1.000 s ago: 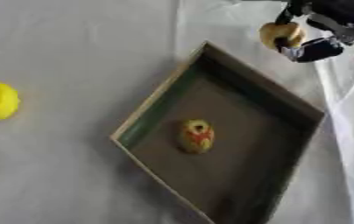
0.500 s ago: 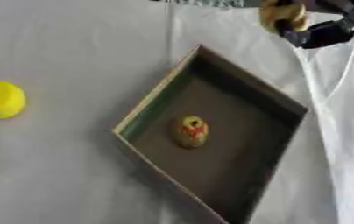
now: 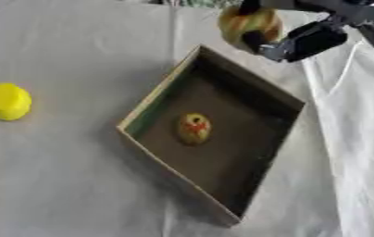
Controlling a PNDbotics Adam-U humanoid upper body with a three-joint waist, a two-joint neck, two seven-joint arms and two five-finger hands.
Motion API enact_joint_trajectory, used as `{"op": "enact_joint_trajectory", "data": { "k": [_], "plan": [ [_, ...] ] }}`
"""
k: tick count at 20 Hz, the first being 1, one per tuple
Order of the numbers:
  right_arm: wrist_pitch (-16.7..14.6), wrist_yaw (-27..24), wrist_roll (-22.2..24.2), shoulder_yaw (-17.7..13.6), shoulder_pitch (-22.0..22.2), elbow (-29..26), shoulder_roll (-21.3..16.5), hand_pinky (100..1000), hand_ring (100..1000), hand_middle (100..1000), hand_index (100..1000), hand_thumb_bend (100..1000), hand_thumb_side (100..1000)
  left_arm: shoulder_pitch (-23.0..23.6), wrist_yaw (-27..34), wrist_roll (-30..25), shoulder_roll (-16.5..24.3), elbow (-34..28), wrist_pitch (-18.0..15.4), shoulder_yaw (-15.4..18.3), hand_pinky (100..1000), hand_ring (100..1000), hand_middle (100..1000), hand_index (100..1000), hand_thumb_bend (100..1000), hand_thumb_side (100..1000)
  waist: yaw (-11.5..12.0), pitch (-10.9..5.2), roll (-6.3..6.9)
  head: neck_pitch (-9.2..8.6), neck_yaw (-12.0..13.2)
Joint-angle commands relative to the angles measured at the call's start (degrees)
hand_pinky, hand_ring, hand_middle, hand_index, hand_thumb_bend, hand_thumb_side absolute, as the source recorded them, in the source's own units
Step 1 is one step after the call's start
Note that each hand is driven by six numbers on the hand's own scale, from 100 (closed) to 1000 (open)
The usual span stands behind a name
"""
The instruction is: Pick up objects on the table and place them in the box.
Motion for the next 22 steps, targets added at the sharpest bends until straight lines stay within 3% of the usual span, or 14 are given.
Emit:
{"op": "enact_joint_trajectory", "data": {
  "k": [1,7,16,20,21,22],
  "plan": [
    [-2.44,2.65,0.52,1.80,-1.36,-5.08,2.09,693,541,357,391,100,351,0.25,-0.49,0.97,1.87,-0.90,0.18,0.80,819,805,763,846,100,621,-0.32,-1.60,0.30,0.98,0.46],
    [-1.42,7.09,4.29,6.17,0.86,-12.21,6.71,693,525,362,396,100,310,0.70,-0.91,1.13,1.78,-0.90,0.32,0.70,819,805,764,846,100,624,-0.73,-1.74,0.23,1.86,0.70],
    [1.87,13.17,11.93,9.81,7.34,-12.72,9.91,693,525,366,404,100,297,0.72,-0.89,0.52,0.89,-0.90,0.56,0.44,819,805,765,846,100,623,-0.45,-0.85,0.56,1.51,0.41],
    [2.53,15.24,13.05,9.92,8.49,-12.72,10.13,720,620,499,561,100,366,0.80,-0.85,0.29,0.65,-0.90,0.60,0.38,819,805,765,846,100,622,-0.29,-0.65,0.68,1.54,0.40],
    [2.70,15.88,12.89,9.70,8.75,-12.72,10.00,738,694,583,669,100,419,0.89,-0.85,0.24,0.61,-0.90,0.65,0.39,819,805,765,845,100,622,-0.31,-0.62,0.69,1.54,0.45],
    [2.69,16.64,12.76,9.40,9.00,-12.72,9.83,791,807,737,834,100,458,0.98,-0.87,0.20,0.57,-0.90,0.67,0.39,819,805,765,845,100,622,-0.34,-0.60,0.69,1.54,0.50]
  ]
}}
